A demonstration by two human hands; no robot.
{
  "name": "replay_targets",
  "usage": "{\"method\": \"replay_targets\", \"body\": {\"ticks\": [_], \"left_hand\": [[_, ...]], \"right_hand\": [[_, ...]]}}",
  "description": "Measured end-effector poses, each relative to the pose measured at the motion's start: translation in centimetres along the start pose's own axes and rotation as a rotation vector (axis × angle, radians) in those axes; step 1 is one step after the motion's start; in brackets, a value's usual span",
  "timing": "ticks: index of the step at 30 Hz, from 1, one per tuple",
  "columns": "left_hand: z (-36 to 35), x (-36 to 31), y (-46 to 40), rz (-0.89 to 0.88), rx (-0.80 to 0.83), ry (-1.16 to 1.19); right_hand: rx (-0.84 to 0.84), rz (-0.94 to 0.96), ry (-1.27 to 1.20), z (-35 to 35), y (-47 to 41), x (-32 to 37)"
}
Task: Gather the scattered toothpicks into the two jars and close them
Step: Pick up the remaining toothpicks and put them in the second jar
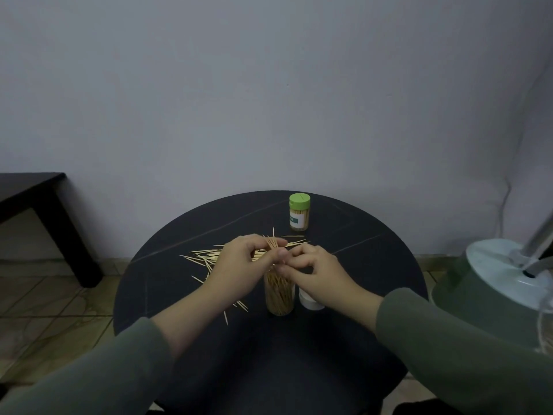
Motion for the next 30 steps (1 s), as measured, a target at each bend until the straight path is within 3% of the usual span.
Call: {"method": "replay_targets", "body": {"ticks": [6, 12, 17, 21, 24, 27, 30], "left_hand": [[0.8, 0.5, -0.5, 0.026, 0.057, -0.079], [-0.1, 0.3, -0.5, 0.031, 0.174, -0.283], [-0.1, 0.2, -0.4, -0.004, 0.163, -0.266], [0.1, 0.3, 0.1, 0.013, 0.335, -0.384], [-0.3, -0.4, 0.5, -0.080, 0.413, -0.560], [-0.4, -0.5, 0.5, -0.119, 0.377, -0.614], [-0.1, 0.1, 0.5, -0.006, 0.288, -0.572]], "right_hand": [[0.033, -0.006, -0.105, 0.2, 0.0, -0.9], [0.132, -0.053, 0.097, 0.7, 0.7, -0.3], [0.110, -0.068, 0.164, 0.8, 0.6, -0.2], [0.053, -0.055, 0.180, 1.0, 0.3, -0.5], [0.037, -0.058, 0.164, 1.0, 0.2, -1.0], [0.027, -0.066, 0.185, 1.0, 0.0, -1.2], [0.040, -0.092, 0.175, 1.0, 0.1, -1.1]]}}
Point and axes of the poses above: each hand's wrist, its own y-axis away from the middle knuckle, its own z-axis out of the back of the hand, x = y × z, the point moved 2 cm from there along -y, towards the middle knuckle, and after that the axes turned 11 degrees about x, right-handed, at the moved point
